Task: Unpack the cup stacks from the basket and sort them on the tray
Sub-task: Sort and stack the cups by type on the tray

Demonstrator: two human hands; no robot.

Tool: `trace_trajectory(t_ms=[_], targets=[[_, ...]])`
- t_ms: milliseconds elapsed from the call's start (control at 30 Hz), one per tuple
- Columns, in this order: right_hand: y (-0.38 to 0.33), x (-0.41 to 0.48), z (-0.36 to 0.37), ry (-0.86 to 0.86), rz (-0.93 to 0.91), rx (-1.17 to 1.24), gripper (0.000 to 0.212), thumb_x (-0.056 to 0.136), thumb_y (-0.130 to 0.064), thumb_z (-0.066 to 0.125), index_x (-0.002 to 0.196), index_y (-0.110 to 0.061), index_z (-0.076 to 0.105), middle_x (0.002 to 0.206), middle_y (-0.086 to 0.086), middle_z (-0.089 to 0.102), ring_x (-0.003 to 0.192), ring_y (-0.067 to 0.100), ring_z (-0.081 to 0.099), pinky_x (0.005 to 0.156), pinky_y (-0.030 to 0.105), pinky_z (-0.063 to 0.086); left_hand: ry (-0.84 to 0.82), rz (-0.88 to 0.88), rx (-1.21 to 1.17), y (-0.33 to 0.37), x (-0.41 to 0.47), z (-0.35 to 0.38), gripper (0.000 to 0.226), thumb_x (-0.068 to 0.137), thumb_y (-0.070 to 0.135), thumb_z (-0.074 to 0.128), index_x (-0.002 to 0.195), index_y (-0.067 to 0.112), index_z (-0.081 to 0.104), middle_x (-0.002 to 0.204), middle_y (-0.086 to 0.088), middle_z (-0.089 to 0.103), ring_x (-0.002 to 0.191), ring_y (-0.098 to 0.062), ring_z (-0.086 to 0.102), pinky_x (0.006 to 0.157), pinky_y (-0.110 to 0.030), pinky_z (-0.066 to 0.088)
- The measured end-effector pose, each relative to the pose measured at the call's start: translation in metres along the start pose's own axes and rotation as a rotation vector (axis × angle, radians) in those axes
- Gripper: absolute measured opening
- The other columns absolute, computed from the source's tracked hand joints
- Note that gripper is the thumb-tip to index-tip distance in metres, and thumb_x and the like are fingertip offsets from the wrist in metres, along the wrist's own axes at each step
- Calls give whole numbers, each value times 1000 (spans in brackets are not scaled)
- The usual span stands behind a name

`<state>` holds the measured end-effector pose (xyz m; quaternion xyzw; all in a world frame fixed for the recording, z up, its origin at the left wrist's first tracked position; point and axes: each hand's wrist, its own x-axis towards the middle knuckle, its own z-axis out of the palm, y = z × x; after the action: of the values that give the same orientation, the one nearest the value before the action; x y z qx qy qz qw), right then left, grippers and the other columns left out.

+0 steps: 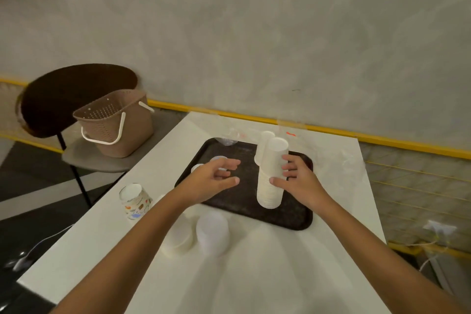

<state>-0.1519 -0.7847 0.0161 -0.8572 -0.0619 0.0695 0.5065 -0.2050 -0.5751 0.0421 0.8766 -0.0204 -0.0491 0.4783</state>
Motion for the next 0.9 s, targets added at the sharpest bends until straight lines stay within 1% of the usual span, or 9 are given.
trace_trajectory(t_ms=[67,167,300,433,500,633,700,800,900], targets=[[0,-2,9,-27,-3,17,63,79,-20,71,132,-19,38,116,-1,47,103,14,49,92,31,43,-5,-13,2,-10,-10,-5,35,87,20,62,121,26,55,118,11,55,111,-6,54,85,-12,43],[0,-4,24,-56,3,23,56,81,-22,69,130,-19,40,113,-3,47,102,14,49,84,25,42,14,-42,19,-24,-18,-13,35,87,24,62,122,27,56,121,12,56,110,-9,56,92,-23,47],[-2,-4,42,-96,26,28,51,82,-23,68,127,-20,44,114,-2,49,99,12,49,68,17,41,28,-60,20,-36,-21,-24,28,88,24,59,115,32,55,108,14,58,102,-5,57,80,-15,45],[-8,-1,60,-128,69,24,47,84,-23,66,126,-19,46,113,-1,49,99,12,50,79,23,43,4,-79,6,-47,-16,-35,24,88,24,59,111,33,56,106,12,59,103,-8,57,85,-22,45],[-9,-1,69,-146,107,18,46,84,-23,66,126,-18,47,113,0,49,99,13,50,82,25,42,-44,-92,19,-52,-10,-39,23,88,24,60,109,33,56,108,9,60,104,-10,58,86,-21,45],[-4,-5,87,-155,194,34,46,84,-23,67,126,-18,48,114,2,51,97,13,51,81,23,40,-186,-110,85,-63,5,-48,25,88,25,60,112,31,56,105,8,60,98,-6,57,75,-8,40],[-2,-8,95,-139,231,46,46,84,-23,66,126,-18,48,113,1,50,97,13,51,80,23,40,-234,-112,96,-69,13,-55,24,88,26,60,111,33,56,107,9,60,97,-4,57,75,-8,41],[0,-10,105,-102,275,63,46,83,-23,67,125,-18,48,113,1,51,96,12,51,79,22,39,-290,-96,104,-77,23,-65,23,88,28,60,109,36,56,116,8,60,103,-7,59,83,-15,43],[2,-12,117,-61,315,80,47,82,-22,68,124,-17,49,110,1,50,99,14,52,81,22,39,-325,-84,101,-84,29,-71,20,87,29,61,103,41,56,108,12,61,102,-5,58,79,-13,42]])
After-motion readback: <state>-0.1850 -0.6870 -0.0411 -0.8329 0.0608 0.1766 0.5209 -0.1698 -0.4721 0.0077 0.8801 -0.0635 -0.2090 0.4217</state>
